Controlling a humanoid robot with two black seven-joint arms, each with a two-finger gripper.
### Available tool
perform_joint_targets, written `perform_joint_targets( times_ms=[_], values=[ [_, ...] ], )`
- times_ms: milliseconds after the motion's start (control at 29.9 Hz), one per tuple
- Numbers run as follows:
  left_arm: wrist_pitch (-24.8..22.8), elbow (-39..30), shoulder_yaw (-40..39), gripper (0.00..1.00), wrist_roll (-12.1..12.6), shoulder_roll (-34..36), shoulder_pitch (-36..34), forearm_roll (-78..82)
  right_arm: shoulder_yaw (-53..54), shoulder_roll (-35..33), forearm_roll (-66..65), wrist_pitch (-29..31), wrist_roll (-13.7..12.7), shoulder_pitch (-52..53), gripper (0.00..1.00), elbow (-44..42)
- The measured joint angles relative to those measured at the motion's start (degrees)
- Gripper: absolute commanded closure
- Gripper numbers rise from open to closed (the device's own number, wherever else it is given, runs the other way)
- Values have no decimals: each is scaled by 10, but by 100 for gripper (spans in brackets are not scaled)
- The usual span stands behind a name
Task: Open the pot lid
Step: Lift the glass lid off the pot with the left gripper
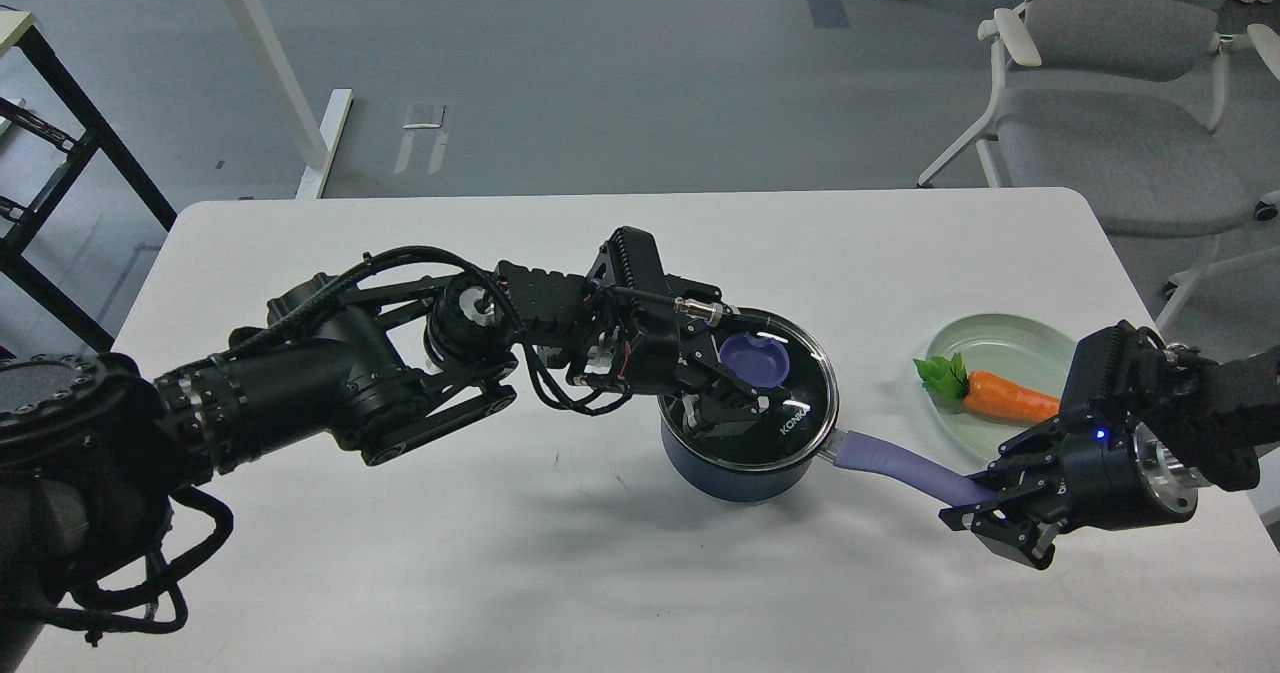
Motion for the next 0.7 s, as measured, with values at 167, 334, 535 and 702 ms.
perform_joint_targets(
  times_ms=[167,334,535,702],
  values=[
    [-2,-1,0,59,0,1,-2,5,0,0,0,0,0,0,68,0],
    [-3,-10,-1,59,0,4,-12,1,0,0,1,0,0,0,68,0],
    [-4,-66,-2,59,0,55,-46,-25,0,-2,1,0,0,0,68,0],
    [-2,-116,-2,58,0,137,-64,-47,0,-2,2,0,0,0,68,0]
  ],
)
